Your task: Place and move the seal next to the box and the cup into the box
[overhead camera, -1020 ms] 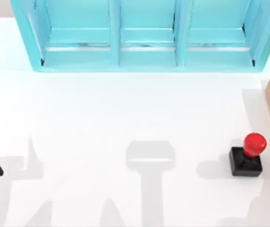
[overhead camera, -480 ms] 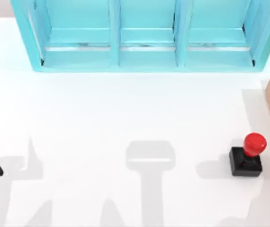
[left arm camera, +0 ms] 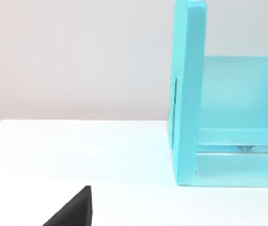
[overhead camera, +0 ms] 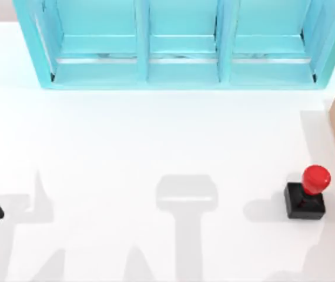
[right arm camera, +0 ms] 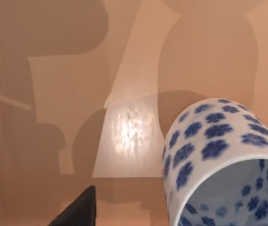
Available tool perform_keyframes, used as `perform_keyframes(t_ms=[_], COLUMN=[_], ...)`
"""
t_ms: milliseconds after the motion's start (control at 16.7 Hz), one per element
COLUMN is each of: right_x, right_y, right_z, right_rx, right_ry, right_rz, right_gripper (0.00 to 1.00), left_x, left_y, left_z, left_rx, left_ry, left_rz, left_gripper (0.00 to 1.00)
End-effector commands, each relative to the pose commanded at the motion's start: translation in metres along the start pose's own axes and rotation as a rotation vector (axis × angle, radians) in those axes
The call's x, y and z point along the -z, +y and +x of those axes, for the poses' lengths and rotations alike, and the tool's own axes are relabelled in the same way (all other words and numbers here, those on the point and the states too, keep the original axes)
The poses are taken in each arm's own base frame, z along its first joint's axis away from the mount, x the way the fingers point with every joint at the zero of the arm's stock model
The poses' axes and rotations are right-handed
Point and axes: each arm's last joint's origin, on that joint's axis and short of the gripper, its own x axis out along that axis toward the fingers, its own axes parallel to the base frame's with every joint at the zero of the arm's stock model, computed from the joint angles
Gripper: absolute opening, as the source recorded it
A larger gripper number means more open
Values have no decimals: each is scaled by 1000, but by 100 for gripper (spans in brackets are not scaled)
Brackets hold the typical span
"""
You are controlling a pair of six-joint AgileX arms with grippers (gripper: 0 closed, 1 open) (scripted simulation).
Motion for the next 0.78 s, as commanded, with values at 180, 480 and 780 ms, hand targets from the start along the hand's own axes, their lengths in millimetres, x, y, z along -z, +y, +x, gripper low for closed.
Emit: perform_keyframes(t_ms=[180,480,780], right_x=[-2,10,3], right_y=[0,4,1], right_z=[-37,-95,-97], right_rx=[30,55,8], right_ry=[-53,-80,-7], right_rz=[8,19,2], right_gripper=[100,100,100], left_x=[0,0,0], left_y=[0,0,0], left_z=[0,0,0], left_rx=[0,0,0], left_ry=[0,0,0], left_rz=[0,0,0], left_gripper=[100,100,100])
